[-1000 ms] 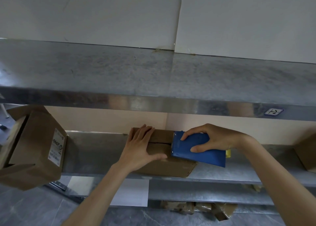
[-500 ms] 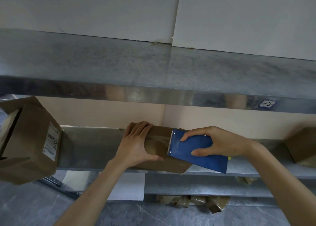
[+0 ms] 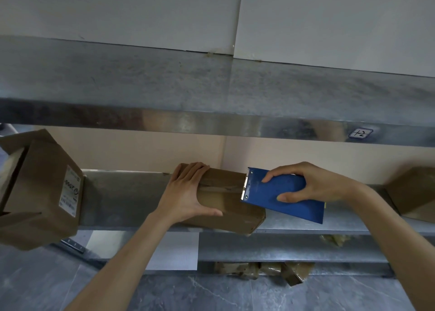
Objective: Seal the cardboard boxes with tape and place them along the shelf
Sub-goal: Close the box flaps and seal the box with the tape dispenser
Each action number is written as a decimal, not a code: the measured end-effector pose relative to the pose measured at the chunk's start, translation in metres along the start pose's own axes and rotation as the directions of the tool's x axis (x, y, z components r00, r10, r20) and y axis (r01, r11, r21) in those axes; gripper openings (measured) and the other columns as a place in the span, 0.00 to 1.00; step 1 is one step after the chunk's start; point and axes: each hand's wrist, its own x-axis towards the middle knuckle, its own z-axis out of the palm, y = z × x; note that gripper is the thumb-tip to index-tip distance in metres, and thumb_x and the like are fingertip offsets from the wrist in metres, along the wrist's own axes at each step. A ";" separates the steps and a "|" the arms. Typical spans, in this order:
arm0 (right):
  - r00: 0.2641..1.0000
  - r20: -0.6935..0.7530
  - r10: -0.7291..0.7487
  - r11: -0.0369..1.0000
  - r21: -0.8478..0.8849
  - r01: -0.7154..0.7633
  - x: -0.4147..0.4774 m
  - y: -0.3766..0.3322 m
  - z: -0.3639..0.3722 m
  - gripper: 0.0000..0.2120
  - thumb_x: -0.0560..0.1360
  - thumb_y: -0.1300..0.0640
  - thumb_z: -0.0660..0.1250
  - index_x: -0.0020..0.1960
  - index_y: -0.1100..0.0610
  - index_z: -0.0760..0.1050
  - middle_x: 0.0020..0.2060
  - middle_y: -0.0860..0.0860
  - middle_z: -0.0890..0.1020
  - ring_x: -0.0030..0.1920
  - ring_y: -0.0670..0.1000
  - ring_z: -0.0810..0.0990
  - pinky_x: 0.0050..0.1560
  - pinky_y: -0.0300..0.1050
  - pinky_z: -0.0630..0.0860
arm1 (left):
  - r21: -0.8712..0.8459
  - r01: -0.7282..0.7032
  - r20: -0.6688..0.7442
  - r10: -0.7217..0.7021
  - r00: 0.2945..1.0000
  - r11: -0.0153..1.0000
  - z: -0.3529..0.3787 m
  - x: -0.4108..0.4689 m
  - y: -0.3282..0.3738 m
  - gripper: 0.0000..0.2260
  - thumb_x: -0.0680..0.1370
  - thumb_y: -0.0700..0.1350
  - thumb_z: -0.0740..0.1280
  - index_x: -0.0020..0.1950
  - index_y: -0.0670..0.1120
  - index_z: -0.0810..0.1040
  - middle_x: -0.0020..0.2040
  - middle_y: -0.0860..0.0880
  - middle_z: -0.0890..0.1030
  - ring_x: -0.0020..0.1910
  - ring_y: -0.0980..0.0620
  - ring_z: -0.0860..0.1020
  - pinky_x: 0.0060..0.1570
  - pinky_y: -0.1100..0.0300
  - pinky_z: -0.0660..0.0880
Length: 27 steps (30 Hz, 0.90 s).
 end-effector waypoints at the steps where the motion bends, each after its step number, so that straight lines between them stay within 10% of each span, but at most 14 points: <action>1: 1.000 -0.005 0.004 1.000 -0.007 -0.004 -0.003 0.001 -0.003 0.17 0.71 0.47 0.74 0.58 0.36 0.78 0.59 0.35 0.79 0.58 0.38 0.78 0.55 0.29 0.72 | -0.001 -0.002 -0.004 0.002 1.000 1.000 0.000 0.000 0.000 0.55 0.58 0.84 0.59 0.76 0.52 0.61 0.75 0.53 0.66 0.75 0.53 0.62 0.78 0.49 0.51; 27: 0.996 -0.066 0.053 0.999 -0.003 -0.054 -0.033 0.024 -0.030 0.19 0.69 0.47 0.75 0.59 0.37 0.78 0.60 0.38 0.80 0.62 0.41 0.76 0.61 0.32 0.70 | -0.011 0.010 0.016 -0.010 1.000 1.000 0.001 0.006 -0.002 0.55 0.57 0.84 0.59 0.77 0.53 0.61 0.76 0.53 0.66 0.75 0.52 0.63 0.76 0.53 0.47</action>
